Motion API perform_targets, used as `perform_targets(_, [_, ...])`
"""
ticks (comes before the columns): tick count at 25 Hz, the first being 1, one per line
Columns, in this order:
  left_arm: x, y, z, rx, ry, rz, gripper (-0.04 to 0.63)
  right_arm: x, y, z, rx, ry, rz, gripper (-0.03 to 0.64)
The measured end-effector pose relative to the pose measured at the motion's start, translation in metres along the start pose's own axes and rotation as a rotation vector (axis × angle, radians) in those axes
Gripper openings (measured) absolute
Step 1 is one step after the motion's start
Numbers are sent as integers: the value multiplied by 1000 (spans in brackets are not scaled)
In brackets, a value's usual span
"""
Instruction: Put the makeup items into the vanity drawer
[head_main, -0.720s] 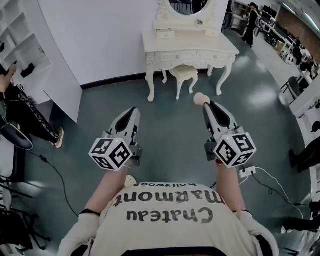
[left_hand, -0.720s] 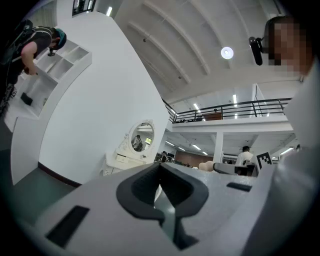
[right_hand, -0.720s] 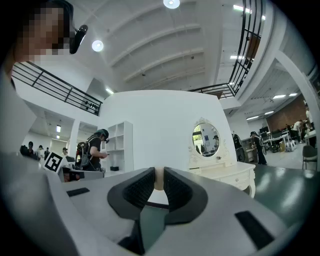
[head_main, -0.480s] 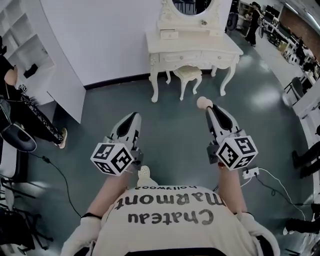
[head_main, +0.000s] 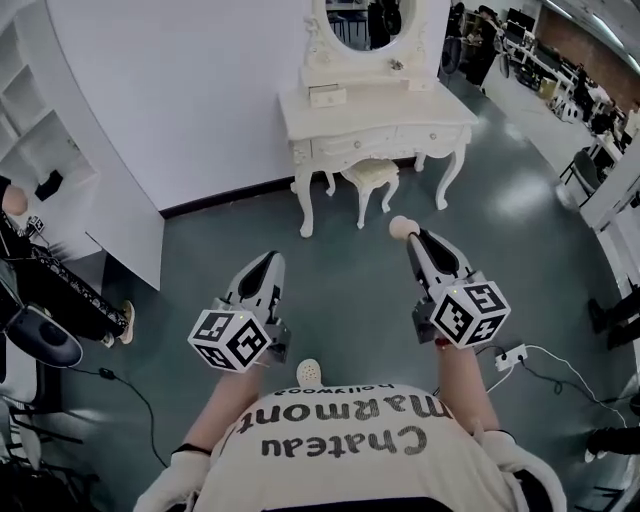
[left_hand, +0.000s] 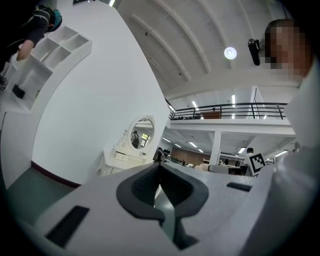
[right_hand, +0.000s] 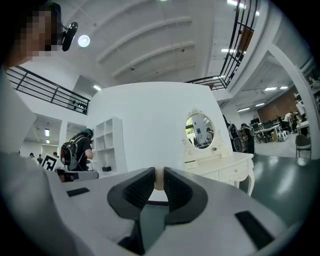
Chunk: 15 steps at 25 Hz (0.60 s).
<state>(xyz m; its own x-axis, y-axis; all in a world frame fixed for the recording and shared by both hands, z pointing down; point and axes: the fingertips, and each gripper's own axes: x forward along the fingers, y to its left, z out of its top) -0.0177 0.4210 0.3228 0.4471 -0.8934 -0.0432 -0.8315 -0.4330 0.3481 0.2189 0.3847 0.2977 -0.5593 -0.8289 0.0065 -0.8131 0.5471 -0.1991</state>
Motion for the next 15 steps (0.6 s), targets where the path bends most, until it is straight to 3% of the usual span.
perform_targets(15, [85, 111, 71, 36, -5, -141, 8, 136, 15, 28, -8, -76, -73, 78])
